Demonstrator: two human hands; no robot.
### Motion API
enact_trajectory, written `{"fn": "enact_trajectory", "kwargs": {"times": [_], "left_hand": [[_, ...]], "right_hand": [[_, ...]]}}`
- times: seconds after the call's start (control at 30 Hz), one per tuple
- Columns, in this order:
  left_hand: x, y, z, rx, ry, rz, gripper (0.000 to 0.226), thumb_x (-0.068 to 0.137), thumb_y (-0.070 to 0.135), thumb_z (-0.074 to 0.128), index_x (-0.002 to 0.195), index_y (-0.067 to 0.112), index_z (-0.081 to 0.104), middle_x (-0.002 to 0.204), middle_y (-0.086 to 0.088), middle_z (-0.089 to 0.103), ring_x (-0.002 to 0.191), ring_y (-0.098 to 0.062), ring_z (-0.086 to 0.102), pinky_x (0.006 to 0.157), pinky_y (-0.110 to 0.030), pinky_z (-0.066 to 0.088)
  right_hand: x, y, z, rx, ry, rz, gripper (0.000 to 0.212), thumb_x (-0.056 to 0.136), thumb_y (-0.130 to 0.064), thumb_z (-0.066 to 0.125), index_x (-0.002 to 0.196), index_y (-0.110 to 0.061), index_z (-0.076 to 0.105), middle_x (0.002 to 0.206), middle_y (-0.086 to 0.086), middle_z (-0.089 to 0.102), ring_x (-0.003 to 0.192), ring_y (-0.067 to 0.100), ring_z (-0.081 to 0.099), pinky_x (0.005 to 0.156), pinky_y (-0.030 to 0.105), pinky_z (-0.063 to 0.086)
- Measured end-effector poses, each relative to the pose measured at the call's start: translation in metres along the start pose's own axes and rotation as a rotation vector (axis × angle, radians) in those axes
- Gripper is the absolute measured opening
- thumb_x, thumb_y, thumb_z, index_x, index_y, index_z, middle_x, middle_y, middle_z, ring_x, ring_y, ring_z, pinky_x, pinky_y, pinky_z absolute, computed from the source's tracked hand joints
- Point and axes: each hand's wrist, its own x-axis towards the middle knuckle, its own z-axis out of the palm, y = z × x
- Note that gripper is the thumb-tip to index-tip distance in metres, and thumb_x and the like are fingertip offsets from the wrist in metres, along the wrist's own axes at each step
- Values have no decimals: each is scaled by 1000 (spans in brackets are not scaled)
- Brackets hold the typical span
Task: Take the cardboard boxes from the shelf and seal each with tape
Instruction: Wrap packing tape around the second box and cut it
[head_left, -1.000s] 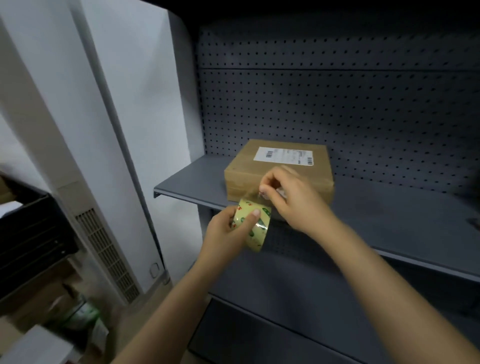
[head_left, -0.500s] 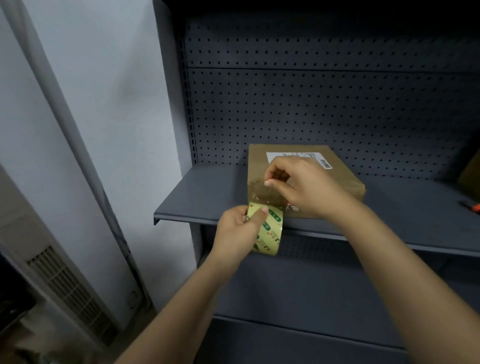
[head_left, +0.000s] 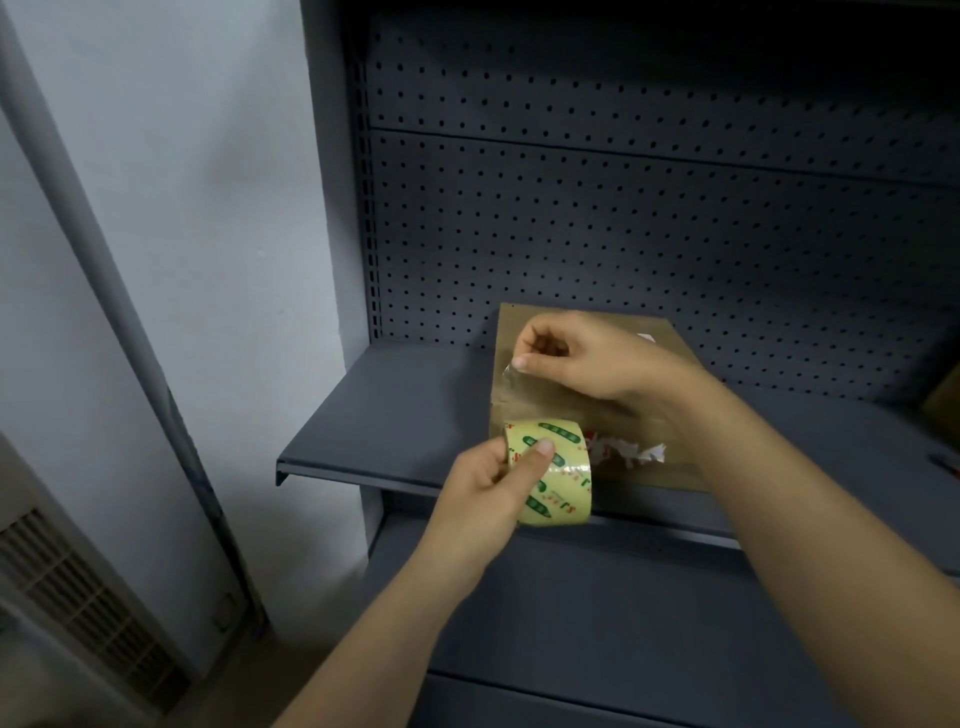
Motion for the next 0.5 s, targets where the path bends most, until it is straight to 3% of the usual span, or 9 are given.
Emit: {"fn": "enact_trajectory", "kwargs": {"times": [0.17, 0.5], "left_hand": [[8, 1, -4, -30, 77, -50, 22, 97, 25, 58, 99, 9, 73, 90, -7, 77, 80, -17, 74, 62, -24, 55], [17, 16, -14, -8, 149, -165, 24, 96, 25, 62, 82, 8, 71, 72, -5, 75, 60, -14, 70, 49, -21, 49]], "right_hand": [[16, 16, 8, 9, -42, 35, 7, 94, -34, 62, 91, -29, 65, 101, -7, 69, 99, 15, 64, 96, 47, 49], [20, 20, 18, -15, 0, 59, 12, 96, -33, 59, 95, -22, 65, 99, -5, 69, 94, 14, 64, 91, 43, 50]]}}
